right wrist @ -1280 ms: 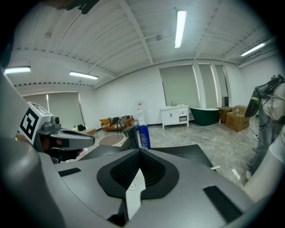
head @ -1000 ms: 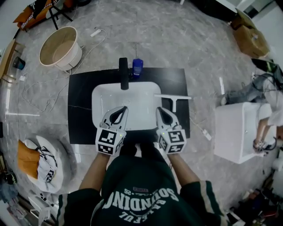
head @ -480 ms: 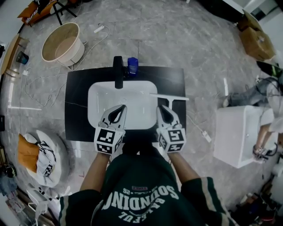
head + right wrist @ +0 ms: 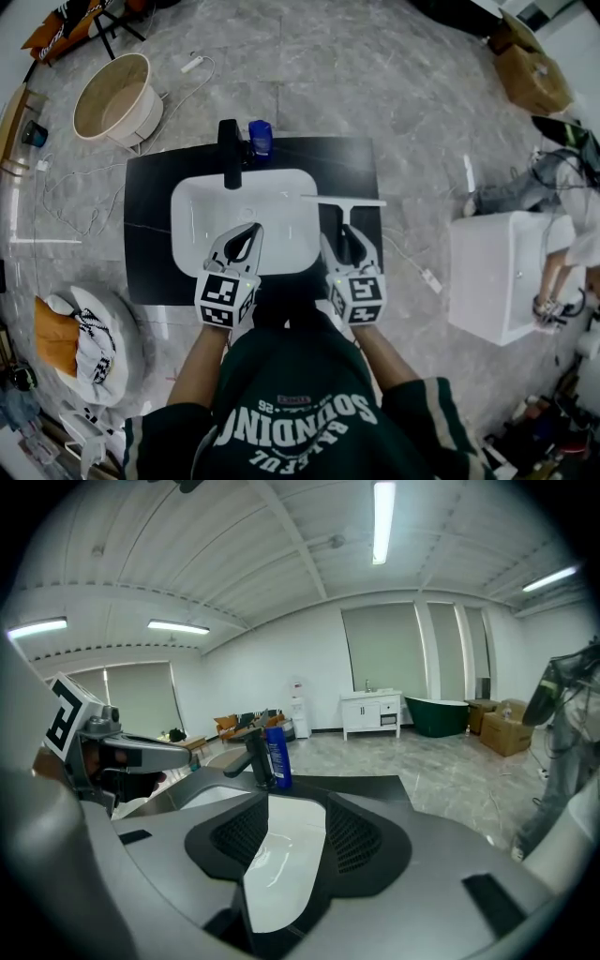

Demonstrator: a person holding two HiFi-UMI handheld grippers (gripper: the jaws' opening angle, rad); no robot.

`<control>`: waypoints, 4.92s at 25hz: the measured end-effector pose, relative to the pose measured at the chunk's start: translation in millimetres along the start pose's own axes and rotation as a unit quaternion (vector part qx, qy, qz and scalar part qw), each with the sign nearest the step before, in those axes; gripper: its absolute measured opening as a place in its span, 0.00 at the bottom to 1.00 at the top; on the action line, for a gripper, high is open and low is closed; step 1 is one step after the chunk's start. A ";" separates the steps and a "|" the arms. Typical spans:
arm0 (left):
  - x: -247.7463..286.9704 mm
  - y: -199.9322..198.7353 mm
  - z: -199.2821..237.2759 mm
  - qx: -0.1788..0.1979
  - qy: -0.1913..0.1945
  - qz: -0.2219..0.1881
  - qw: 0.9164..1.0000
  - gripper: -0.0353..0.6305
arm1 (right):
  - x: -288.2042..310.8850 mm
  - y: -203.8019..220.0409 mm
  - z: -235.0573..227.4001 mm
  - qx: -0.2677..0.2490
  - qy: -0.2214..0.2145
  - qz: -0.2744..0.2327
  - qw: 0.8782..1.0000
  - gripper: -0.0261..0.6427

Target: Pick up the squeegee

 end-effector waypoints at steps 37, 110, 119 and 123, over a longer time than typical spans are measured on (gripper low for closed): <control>-12.1 36.4 24.9 -0.035 -0.021 0.048 0.998 0.06 | 78.8 96.0 -75.0 0.064 0.092 0.186 0.976 0.30; -50.3 -27.5 76.6 0.003 -0.079 -0.059 0.995 0.06 | 38.5 -69.9 -35.0 0.020 -0.001 0.006 1.000 0.14; -51.1 -26.6 72.3 0.004 -0.077 -0.058 0.995 0.06 | 32.3 -64.4 -31.7 0.017 0.000 0.008 1.000 0.14; -49.8 -25.7 70.8 0.002 -0.077 -0.056 0.995 0.06 | 30.0 -63.4 -32.0 0.018 0.002 0.012 1.000 0.14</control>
Point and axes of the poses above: the fingertips, and each gripper's own axes: x forward along the fingers, z to its left, y out of its underside, the point moved 10 cm from there along -x, backward along the fingers, and after that the axes turned 5 degrees about -x, right-handed, at the moved point
